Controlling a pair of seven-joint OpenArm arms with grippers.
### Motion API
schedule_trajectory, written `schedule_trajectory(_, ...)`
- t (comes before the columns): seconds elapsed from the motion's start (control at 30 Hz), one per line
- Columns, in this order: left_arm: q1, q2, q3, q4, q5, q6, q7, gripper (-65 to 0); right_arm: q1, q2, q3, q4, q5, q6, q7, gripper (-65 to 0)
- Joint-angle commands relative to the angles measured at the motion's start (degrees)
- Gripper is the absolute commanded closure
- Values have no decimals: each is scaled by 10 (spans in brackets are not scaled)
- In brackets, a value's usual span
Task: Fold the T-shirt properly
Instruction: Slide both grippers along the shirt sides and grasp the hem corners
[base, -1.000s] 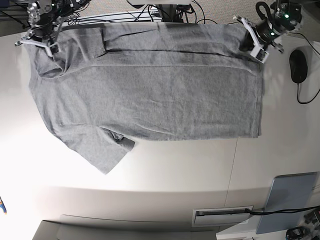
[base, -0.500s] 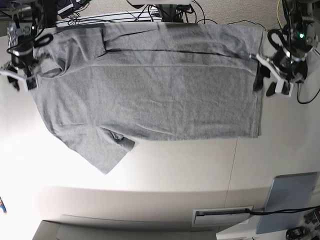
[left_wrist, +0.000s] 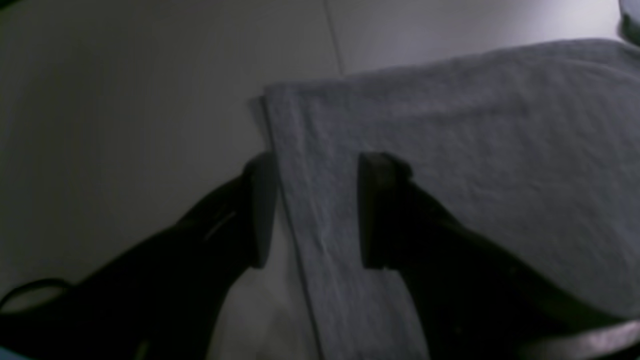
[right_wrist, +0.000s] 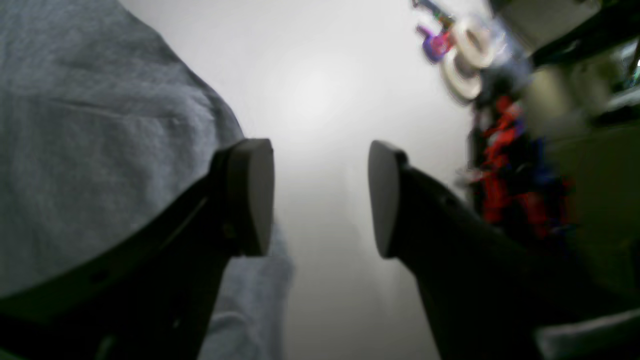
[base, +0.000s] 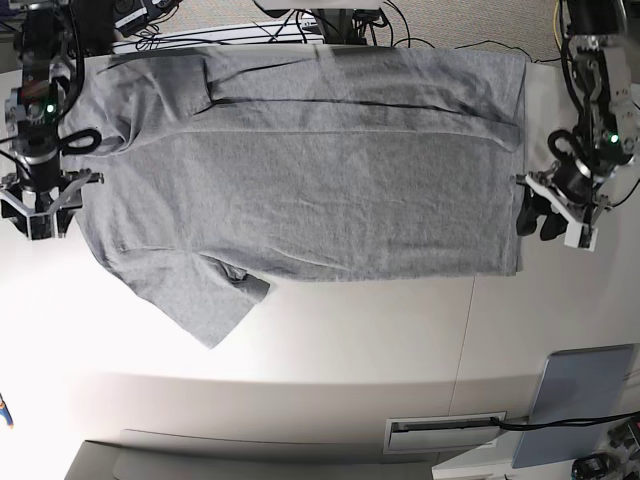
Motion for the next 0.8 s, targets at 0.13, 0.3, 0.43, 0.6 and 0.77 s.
schedule_trajectory(0.13,-64,-10,39,-71,3,22,-10,-273,60,13,6,-75,24,43,-21,-302)
schedule_trajectory(0.3,-134,-9,79,-151,3,23,-10,-273,108,13,6,-126,60,74,-43,-302)
schedule_trajectory(0.43,-189,-6,106,-222,13,37,-1,-273,127,12,6,-133,75,86,-46,-302)
schedule_trajectory(0.6,-239,9,110,-287,23,42,-1,-273,133,13,6,-133,74,86,-43,-302)
schedule_trajectory(0.77,-266,25,110,-315,55,43,-2,-273,133,13,6,-133,74,86,-43,-302)
